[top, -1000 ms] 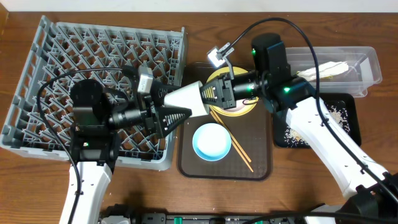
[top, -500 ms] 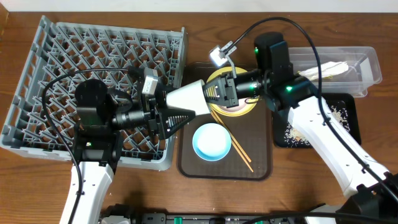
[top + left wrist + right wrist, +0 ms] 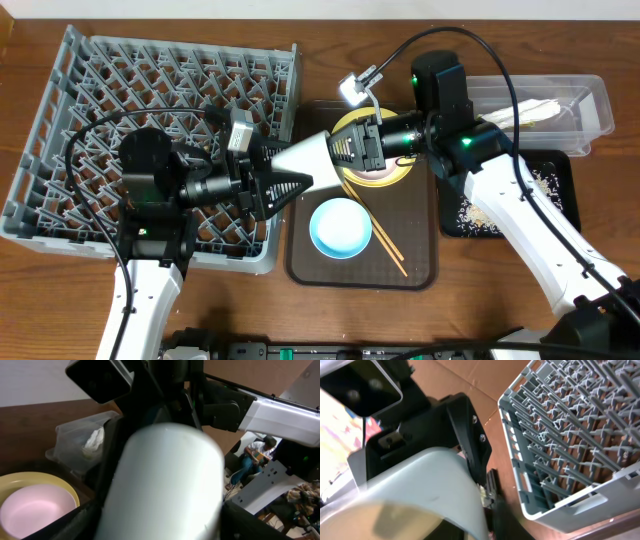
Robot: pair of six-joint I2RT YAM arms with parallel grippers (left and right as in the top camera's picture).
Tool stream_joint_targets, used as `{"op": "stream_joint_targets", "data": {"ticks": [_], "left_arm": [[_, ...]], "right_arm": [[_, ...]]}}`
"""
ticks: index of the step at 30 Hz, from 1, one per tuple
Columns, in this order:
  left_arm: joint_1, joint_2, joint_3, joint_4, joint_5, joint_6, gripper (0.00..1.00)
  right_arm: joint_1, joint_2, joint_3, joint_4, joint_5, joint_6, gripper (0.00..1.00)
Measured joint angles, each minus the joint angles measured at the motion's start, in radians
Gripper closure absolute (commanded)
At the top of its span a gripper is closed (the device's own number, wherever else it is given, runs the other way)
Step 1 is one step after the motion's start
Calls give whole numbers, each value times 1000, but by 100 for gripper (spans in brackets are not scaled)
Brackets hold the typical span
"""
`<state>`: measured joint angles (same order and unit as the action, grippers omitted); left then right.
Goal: Sort waste into correct bins and load items into the dishwasher
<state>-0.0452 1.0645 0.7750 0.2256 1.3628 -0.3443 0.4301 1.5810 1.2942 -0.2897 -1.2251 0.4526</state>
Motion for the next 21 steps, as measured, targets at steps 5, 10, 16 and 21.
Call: {"op": "stream_joint_targets", "data": {"ticks": [5, 10, 16, 21], "left_arm": [[0, 0, 0, 2, 0, 0, 35], [0, 0, 0, 3, -1, 0, 36], [0, 0, 0, 2, 0, 0, 35], [0, 0, 0, -5, -1, 3, 29]], "right_arm": [[0, 0, 0, 0, -2, 3, 76], [0, 0, 0, 0, -3, 8, 78], [0, 0, 0, 0, -3, 8, 76], [0, 0, 0, -23, 4, 2, 75]]}}
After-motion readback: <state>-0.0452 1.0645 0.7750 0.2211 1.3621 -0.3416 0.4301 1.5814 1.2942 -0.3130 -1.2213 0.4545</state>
